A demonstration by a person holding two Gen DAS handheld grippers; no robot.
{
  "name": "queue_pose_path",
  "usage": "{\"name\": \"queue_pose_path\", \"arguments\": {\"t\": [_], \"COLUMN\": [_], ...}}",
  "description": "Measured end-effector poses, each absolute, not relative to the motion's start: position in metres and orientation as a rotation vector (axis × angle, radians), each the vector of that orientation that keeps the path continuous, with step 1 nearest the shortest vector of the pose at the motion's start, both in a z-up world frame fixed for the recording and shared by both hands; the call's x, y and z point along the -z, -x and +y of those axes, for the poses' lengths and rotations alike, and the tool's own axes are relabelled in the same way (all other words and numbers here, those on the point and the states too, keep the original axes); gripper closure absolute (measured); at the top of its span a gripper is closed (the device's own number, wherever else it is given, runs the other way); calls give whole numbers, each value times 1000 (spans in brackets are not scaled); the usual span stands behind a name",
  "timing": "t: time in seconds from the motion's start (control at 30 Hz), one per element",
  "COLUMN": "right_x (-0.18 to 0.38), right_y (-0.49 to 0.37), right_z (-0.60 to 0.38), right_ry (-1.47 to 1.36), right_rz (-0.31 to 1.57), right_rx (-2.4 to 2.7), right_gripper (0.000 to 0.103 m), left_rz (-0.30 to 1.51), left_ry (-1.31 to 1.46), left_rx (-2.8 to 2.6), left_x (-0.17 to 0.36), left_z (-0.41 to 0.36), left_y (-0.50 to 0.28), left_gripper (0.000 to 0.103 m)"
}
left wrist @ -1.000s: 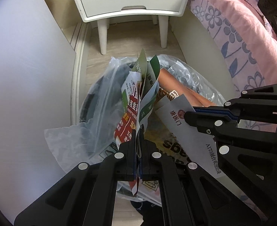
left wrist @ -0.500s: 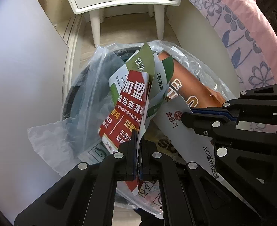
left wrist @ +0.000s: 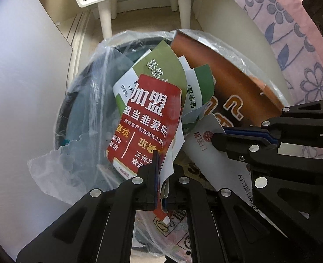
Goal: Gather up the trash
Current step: 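Lower both grippers with the flyers into the plastic-lined bin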
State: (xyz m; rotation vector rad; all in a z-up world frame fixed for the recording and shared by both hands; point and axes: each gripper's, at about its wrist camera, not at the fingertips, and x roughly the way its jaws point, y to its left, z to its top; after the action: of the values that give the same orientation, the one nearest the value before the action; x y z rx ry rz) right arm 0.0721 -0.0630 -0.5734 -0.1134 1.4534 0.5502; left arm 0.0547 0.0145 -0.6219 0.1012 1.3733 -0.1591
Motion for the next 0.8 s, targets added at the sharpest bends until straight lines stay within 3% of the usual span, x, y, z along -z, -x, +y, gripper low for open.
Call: {"name": "queue_pose_path", "arguments": {"t": [0.8], "right_x": [616], "right_y": [-91], "right_z": [-53], "right_ry": [119], "right_rz": [1499], "right_rx": [-544], "right_gripper": [98], "left_rz": [1449], "left_ry": [-57], "left_rx": [161], "left_x": [669], "left_z": [18], "left_y": [-75], "left_gripper": [99]}}
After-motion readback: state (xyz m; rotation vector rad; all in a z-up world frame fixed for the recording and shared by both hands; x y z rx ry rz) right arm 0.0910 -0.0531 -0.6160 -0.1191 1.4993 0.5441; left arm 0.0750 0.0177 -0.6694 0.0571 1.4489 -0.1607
